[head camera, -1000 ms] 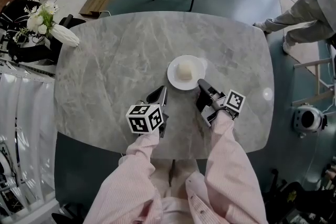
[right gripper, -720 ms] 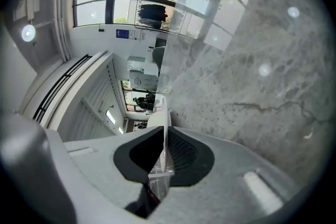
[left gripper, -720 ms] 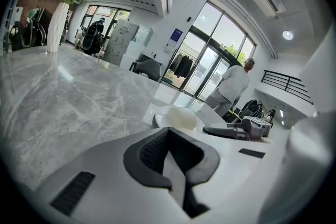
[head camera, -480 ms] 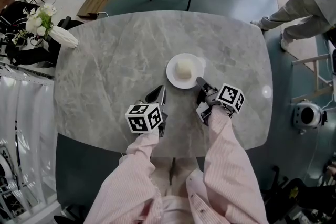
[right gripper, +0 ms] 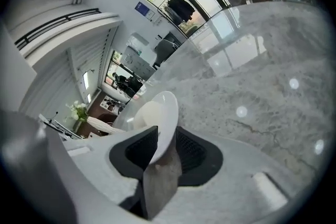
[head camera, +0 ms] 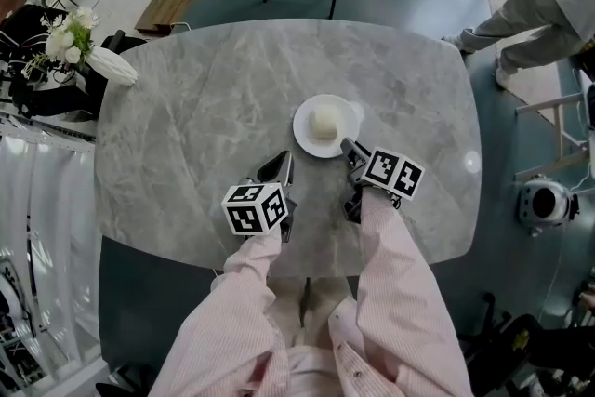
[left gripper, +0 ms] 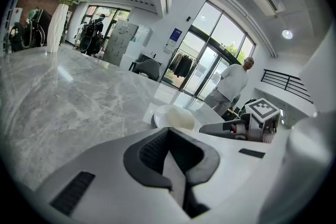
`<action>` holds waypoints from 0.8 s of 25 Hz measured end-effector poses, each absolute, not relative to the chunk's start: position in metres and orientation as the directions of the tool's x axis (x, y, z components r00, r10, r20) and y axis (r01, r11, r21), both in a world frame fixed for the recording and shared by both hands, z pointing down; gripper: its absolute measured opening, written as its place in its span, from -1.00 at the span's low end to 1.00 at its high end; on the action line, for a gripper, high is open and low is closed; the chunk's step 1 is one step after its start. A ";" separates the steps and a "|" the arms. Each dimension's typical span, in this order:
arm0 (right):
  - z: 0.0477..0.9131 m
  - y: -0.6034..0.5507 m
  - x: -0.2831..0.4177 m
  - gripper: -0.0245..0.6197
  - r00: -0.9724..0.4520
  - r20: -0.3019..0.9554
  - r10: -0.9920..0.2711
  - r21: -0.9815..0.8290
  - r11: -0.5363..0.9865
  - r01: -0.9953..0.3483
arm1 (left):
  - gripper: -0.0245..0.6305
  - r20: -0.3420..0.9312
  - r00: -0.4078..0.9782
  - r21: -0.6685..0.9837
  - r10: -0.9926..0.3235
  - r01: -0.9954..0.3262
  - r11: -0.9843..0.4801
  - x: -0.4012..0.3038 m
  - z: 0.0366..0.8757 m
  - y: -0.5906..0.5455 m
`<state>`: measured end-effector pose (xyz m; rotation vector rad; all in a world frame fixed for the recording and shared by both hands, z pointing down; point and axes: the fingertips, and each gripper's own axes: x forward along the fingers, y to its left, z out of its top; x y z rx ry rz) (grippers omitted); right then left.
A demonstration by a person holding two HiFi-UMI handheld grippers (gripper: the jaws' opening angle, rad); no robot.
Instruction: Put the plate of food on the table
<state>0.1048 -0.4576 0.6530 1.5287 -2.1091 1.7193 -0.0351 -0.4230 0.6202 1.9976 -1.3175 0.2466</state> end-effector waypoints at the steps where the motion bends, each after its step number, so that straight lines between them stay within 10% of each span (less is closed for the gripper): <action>1: 0.654 -0.456 0.106 -0.64 -0.504 0.572 -0.648 -0.710 -0.082 -0.700 | -0.95 0.516 0.459 0.459 -0.723 -0.861 -0.219 -0.034 0.620 -0.422; 20: 0.621 -0.439 0.102 -0.66 -0.574 0.514 -0.637 -0.672 0.116 -0.731 | -0.95 0.472 0.470 0.440 -0.746 -0.859 -0.262 -0.031 0.594 -0.411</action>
